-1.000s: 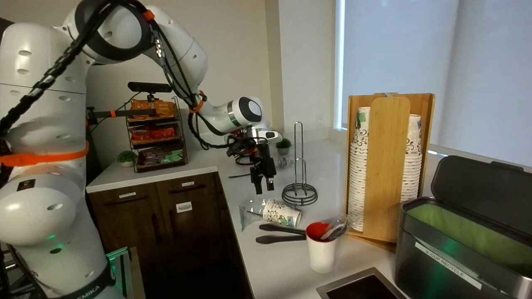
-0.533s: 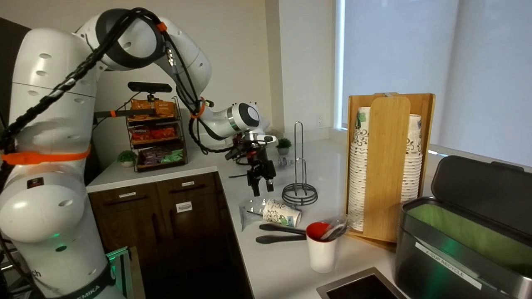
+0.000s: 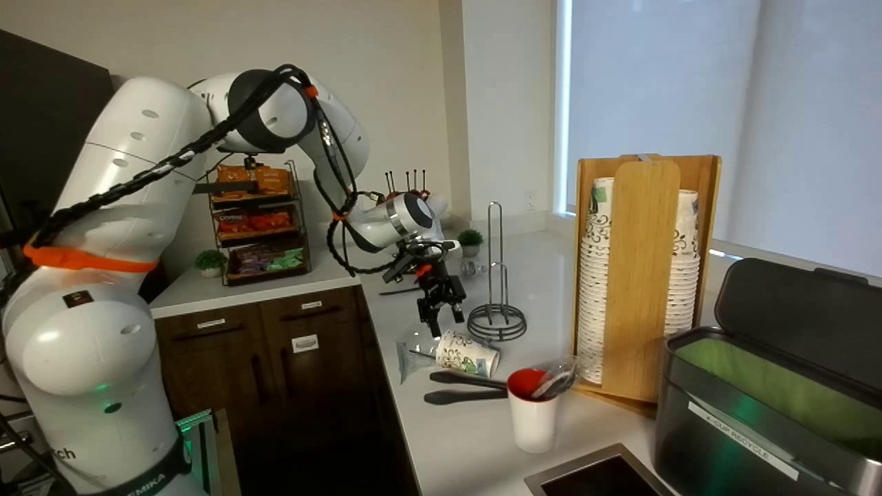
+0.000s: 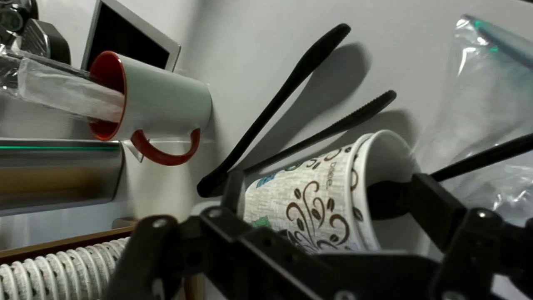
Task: Put the paper cup in an upright position
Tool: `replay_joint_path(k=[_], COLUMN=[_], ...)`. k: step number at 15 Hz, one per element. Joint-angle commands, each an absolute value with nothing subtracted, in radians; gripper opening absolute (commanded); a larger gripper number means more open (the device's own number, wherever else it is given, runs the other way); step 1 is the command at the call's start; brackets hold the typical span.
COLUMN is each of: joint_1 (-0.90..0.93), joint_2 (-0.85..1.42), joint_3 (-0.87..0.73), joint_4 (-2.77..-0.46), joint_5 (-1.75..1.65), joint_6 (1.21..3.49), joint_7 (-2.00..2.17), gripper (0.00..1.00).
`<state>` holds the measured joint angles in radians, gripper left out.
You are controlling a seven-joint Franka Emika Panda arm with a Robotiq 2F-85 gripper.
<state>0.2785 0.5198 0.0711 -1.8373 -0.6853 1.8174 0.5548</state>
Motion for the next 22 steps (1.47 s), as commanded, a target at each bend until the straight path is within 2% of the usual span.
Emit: replay_joint_path(k=[1,2,3,4,9,12,22], joint_1=[0.318,0.325,0.327,0.331,0.343,0.32,0.126], joint_2=[0.618,0.64,0.666,0.688,0.717,0.672,0.399], joint_3=[0.037,0.031,0.028,0.027,0.02,0.038,0.052], joint_4=[-1.717,-1.692,-1.663,-1.638,-1.587,-1.611,-1.84], joint_5=[-0.714,-0.718,-0.717,-0.716,-0.707,-0.664,-0.32], joint_6=[1.72,1.695,1.681,1.664,1.599,1.598,1.881], joint_7=[0.562,0.558,0.545,0.539,0.543,0.524,0.299], gripper=[0.75,0.74,0.68,0.58,0.19,0.01,0.01])
